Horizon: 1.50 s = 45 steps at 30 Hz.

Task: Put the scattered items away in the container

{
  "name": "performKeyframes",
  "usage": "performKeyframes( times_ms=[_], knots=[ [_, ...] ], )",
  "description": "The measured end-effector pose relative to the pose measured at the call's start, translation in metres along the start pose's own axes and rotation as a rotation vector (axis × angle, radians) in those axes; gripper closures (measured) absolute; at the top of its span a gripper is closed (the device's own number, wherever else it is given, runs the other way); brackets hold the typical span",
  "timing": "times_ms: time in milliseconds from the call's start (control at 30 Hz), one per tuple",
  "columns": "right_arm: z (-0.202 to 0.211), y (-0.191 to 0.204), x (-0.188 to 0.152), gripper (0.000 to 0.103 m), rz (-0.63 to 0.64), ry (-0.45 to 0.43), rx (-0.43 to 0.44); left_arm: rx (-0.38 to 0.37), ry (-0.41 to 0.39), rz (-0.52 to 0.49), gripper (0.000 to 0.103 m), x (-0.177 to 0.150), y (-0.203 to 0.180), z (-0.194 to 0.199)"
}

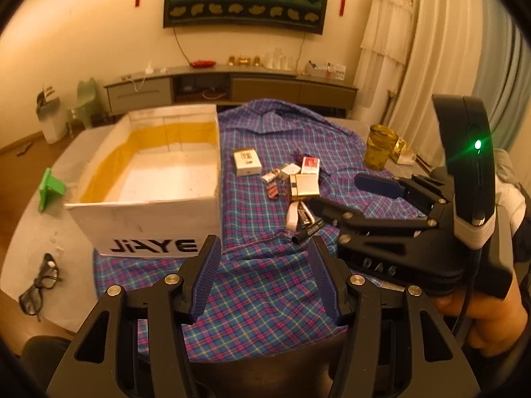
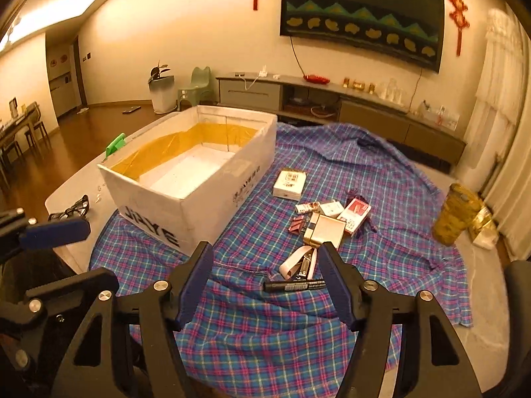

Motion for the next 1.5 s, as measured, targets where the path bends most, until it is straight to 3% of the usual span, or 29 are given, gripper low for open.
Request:
performKeyframes(
  times_ms=[267, 367, 633, 700, 833, 1000, 1200, 1367, 1500],
  knots=[
    [-0.038, -0.087, 0.001, 0.036, -0.229, 0.056, 0.111, -0.08, 0.082, -0.05, 0.045, 0.003, -0.032, -0.062],
    [-0.054, -0.105, 0.003, 0.037, -0.249, 0.08, 0.152, -0.103, 0.112, -0.068, 0.045, 0.007, -0.043, -0.086],
    [-0.105, -0.116, -0.014, 0.041, -0.239, 0.114, 0.194, -0.13, 0.213, -0.074, 0.045, 0.001, -0.053, -0.154],
    [-0.12, -0.113, -0.015, 0.04, -0.217, 0.142, 0.172, -0.142, 0.229, -0.072, 0.045, -0.002, -0.055, -0.169],
    [-0.141, -0.096, -0.01, 0.027, -0.125, 0.162, 0.122, -0.164, 0.235, -0.051, 0.045, -0.002, -0.057, -0.195],
    [-0.176, -0.082, -0.017, 0.027, -0.083, 0.232, 0.077, -0.156, 0.263, -0.015, 0.045, -0.009, -0.053, -0.224],
    [-0.174, -0.124, -0.029, 0.038, -0.252, 0.263, 0.109, -0.199, 0.265, 0.069, 0.047, -0.019, -0.039, -0.237],
    [-0.166, -0.144, -0.032, 0.044, -0.357, 0.245, 0.116, -0.187, 0.27, 0.062, 0.048, -0.02, -0.03, -0.235],
    [-0.168, -0.14, -0.032, 0.045, -0.35, 0.246, 0.097, -0.172, 0.252, 0.009, 0.046, -0.017, -0.033, -0.238]
  ],
)
Point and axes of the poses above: each gripper's, at about its wrist camera, not at the fingertips, and z roughly against the way its jaws point, y to its left, x to its top, the point moved 6 cm from there along -z, roughly the way its jaws point, and after that the axes turned 4 degrees about -y, right-handed, at the moved point
